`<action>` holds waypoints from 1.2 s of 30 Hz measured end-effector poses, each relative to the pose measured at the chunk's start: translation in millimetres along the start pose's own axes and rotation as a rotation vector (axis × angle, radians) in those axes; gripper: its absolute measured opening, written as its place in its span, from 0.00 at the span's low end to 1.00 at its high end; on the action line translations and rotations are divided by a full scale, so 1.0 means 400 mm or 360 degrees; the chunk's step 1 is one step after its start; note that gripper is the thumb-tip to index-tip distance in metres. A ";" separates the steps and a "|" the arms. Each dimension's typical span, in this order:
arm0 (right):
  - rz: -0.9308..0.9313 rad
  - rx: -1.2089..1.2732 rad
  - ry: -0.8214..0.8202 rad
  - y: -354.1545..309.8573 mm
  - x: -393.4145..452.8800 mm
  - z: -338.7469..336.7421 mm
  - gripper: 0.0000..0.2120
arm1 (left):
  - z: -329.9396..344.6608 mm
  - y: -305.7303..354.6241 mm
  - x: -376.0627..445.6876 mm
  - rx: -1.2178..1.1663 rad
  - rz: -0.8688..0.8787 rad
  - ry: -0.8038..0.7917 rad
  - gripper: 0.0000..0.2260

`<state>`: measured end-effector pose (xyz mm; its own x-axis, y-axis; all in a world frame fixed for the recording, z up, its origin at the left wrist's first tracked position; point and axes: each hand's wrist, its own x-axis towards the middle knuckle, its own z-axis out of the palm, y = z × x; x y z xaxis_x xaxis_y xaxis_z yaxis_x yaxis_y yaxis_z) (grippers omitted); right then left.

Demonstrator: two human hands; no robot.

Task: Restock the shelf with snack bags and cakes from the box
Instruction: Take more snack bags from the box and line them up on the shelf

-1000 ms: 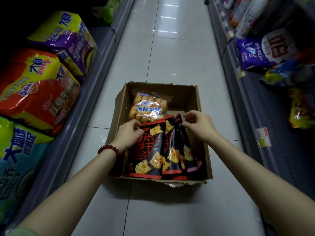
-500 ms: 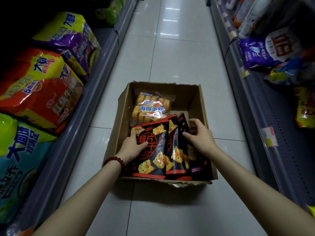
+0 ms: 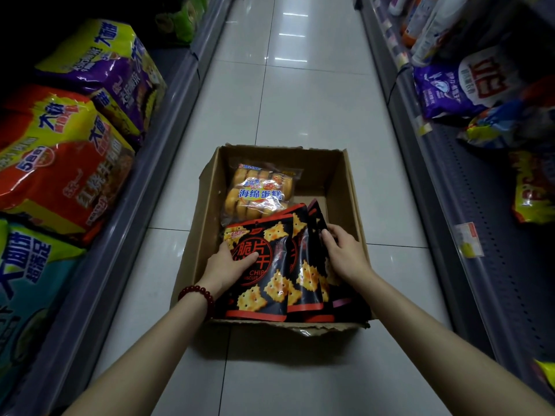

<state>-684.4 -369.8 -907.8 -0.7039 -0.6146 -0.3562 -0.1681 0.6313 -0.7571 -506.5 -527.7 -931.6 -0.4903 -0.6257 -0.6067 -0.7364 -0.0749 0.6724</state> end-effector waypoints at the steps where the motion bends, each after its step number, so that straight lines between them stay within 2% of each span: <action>1: 0.0015 -0.0007 0.0006 0.006 -0.001 0.000 0.21 | 0.001 0.000 0.000 -0.0003 0.0004 0.0003 0.33; 6: -0.0088 -0.0044 0.0092 0.009 -0.009 -0.002 0.14 | 0.003 0.004 -0.007 0.0035 0.0027 0.0037 0.32; 13: -0.0186 -0.0021 0.0268 0.003 -0.022 -0.003 0.13 | -0.002 0.022 -0.021 -0.0053 0.0032 0.0140 0.34; 17: -0.0272 -0.0004 0.0389 -0.015 -0.031 -0.014 0.11 | -0.005 0.021 -0.019 -0.0377 -0.0041 0.0028 0.26; 21: -0.0175 0.0021 0.0323 -0.018 -0.032 -0.013 0.15 | -0.008 0.022 -0.018 -0.0645 -0.0126 -0.0120 0.20; 23: -0.0114 -0.0059 0.0288 -0.014 -0.031 -0.012 0.15 | -0.009 0.021 -0.015 -0.0695 -0.0145 -0.0120 0.26; 25: -0.0081 -0.0111 0.0319 -0.011 -0.031 -0.012 0.12 | -0.011 0.020 -0.016 -0.0710 -0.0132 -0.0145 0.30; 30: -0.0159 -0.0032 0.0536 -0.022 -0.036 -0.018 0.05 | -0.019 0.014 -0.023 -0.0775 -0.0090 -0.0300 0.33; 32: -0.0173 0.0031 0.0585 -0.038 -0.038 -0.033 0.04 | -0.032 0.015 -0.028 -0.0803 -0.0049 -0.0365 0.42; 34: -0.0175 0.0132 0.0604 -0.057 -0.036 -0.058 0.04 | -0.046 0.025 -0.034 -0.0816 -0.0006 -0.0336 0.52; 36: -0.0180 0.0250 0.0608 -0.079 -0.035 -0.090 0.03 | -0.060 0.046 -0.034 -0.0930 0.0033 -0.0219 0.51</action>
<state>-694.2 -364.3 -859.3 -0.8972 -0.4376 -0.0601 -0.1724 0.4722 -0.8645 -502.2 -539.1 -901.0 -0.5865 -0.5283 -0.6139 -0.3666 -0.5028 0.7829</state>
